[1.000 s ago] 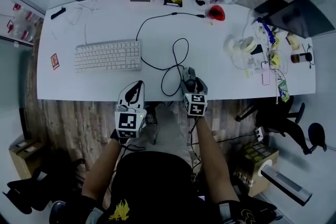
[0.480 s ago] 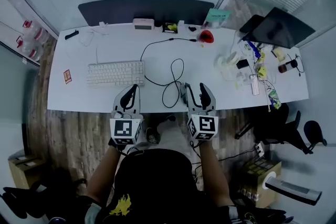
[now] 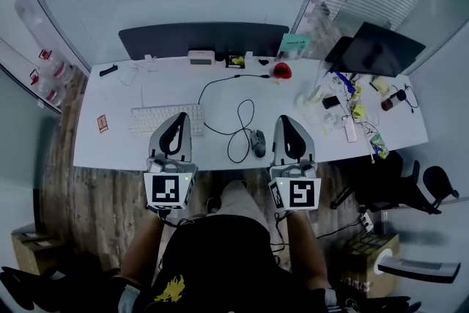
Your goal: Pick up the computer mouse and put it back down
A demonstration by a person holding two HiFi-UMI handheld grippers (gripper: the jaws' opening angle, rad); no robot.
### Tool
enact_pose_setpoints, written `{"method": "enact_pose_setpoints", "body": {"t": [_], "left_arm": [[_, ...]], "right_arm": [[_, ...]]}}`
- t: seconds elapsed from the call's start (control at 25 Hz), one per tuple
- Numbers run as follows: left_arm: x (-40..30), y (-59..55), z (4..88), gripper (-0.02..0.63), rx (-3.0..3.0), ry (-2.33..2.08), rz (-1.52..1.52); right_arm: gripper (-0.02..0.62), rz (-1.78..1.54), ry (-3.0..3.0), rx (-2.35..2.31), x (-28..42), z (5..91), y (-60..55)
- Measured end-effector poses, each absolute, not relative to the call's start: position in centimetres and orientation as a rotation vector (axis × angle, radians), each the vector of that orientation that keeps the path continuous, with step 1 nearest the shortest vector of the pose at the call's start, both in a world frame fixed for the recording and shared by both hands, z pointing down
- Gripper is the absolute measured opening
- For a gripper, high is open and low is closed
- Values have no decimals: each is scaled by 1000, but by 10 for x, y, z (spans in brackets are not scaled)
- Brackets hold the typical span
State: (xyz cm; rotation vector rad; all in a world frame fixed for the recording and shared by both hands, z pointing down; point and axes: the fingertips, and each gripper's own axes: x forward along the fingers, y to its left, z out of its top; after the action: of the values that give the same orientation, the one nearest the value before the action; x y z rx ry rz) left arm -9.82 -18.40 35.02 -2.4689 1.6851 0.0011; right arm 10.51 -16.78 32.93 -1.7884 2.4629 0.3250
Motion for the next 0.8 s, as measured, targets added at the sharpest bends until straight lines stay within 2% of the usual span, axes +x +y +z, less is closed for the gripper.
{"method": "enact_pose_setpoints", "body": {"t": [0.2,0.8], "left_arm": [[-93,-161,329,11,-2484,1667,70],[-90,-155,332,11,-2485,1638,55]], "right_arm": [[14,215,2429,-1738,117,310,-150],[14,227,2459,-1774,117,320,-131]]}}
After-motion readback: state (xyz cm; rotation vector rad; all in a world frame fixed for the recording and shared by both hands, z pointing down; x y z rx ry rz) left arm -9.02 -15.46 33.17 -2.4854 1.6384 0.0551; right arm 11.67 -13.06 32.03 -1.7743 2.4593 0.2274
